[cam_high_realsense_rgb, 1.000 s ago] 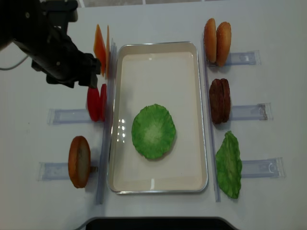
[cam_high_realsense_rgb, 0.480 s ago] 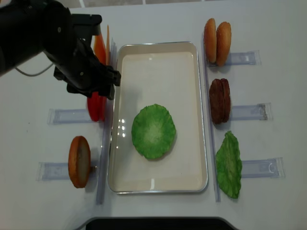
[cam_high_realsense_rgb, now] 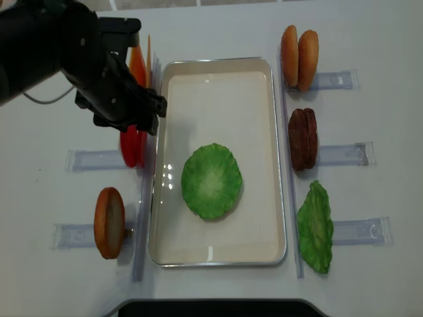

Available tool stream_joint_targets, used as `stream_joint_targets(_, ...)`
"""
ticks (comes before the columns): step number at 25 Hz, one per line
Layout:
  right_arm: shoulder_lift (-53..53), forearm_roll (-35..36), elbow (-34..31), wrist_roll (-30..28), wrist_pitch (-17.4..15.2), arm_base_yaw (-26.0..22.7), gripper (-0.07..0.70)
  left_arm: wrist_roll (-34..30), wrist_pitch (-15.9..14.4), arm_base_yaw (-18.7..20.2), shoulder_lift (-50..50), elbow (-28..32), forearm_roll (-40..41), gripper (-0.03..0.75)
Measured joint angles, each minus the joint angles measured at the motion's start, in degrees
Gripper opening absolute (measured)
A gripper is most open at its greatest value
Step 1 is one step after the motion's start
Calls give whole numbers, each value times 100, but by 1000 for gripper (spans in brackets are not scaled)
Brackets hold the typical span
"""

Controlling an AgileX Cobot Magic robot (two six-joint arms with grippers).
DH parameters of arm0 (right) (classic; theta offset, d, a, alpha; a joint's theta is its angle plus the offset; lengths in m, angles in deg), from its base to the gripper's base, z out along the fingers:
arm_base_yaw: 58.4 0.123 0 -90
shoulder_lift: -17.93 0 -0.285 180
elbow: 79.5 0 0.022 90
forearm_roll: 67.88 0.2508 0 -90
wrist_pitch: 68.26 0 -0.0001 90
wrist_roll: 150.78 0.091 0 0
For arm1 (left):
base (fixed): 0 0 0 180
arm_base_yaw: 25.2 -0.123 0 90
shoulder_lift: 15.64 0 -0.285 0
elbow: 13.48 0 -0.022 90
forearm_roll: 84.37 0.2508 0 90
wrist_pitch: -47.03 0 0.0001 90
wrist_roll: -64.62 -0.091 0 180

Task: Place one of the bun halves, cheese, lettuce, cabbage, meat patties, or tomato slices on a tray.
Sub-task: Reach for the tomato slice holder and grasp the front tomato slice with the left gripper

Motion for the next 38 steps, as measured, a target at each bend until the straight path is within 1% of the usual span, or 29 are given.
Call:
stream_joint_targets(9, 0, 0, 0, 0, 0, 0, 274, 4, 263, 0, 227, 0, 102, 475)
stream_joint_targets(24, 0, 4, 0, 0, 0, 0, 274, 11, 351, 0, 670, -7, 202, 474)
stream_joint_targets(34, 0, 4, 0, 0, 0, 0, 274, 11, 376, 0, 743, -7, 265, 473)
stream_joint_targets(38, 0, 4, 0, 0, 0, 0, 274, 13, 376, 0, 743, -7, 279, 447)
